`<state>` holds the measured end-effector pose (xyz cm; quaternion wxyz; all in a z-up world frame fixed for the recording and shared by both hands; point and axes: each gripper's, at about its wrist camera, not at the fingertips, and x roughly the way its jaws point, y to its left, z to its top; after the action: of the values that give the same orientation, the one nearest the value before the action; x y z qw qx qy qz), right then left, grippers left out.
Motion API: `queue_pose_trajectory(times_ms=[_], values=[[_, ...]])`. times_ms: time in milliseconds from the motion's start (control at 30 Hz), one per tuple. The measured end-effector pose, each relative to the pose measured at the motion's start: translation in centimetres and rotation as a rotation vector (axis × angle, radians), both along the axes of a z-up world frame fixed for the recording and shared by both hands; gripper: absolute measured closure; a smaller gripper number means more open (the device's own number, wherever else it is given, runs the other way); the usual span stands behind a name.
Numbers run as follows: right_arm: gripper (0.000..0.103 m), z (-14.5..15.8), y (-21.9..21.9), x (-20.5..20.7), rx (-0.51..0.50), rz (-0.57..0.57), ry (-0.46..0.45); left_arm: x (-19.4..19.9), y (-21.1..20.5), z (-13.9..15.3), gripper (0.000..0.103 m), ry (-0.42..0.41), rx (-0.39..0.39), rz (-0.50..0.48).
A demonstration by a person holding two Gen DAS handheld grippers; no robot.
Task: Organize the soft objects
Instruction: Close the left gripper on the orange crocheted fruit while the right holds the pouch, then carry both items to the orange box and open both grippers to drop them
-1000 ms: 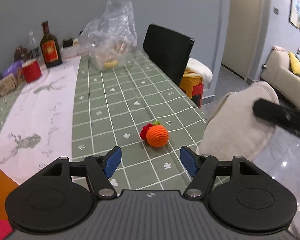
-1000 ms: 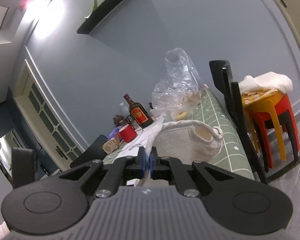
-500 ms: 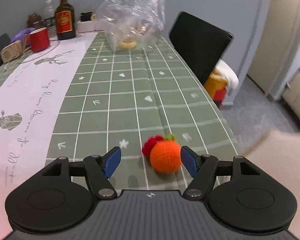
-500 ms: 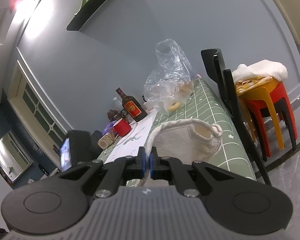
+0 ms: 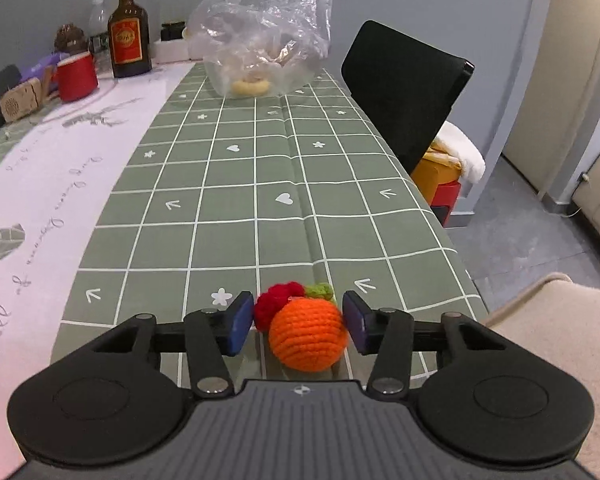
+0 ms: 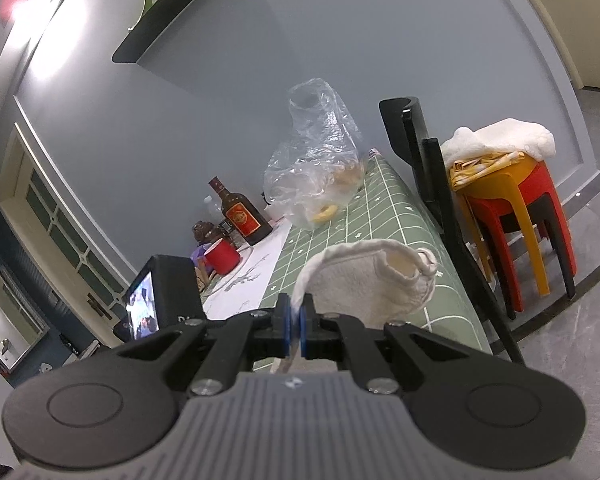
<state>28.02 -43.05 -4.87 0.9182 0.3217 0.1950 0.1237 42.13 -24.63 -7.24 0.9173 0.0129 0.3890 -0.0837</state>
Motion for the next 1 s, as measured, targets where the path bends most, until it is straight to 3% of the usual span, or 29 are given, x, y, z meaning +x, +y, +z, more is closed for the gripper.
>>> queue_pose_trajectory(times_ms=[267, 500, 600, 767, 833, 1000], values=[[0.101, 0.4, -0.2, -0.4, 0.01, -0.002, -0.025, -1.5, 0.1, 1.3, 0.049, -0.046, 0.016, -0.025], [0.101, 2.7, 0.7, -1.4, 0.045, 0.033, -0.134, -5.6, 2.3, 6.5, 0.049, -0.113, 0.027, -0.074], [0.101, 4.8, 1.7, -2.6, 0.036, 0.034, -0.191, -8.5, 4.7, 10.3, 0.049, -0.179, 0.034, -0.091], [0.101, 9.6, 4.3, -5.7, 0.107, 0.093, -0.374, -14.2, 11.3, 17.1, 0.049, -0.296, 0.025, -0.061], [0.101, 11.4, 6.4, -6.8, 0.085, 0.103, -0.404, -16.6, 14.3, 19.5, 0.049, -0.339, 0.021, -0.029], [0.101, 14.0, 13.6, -7.3, 0.081, 0.2, -0.408, -21.5, 22.4, 24.4, 0.049, -0.398, -0.071, 0.039]])
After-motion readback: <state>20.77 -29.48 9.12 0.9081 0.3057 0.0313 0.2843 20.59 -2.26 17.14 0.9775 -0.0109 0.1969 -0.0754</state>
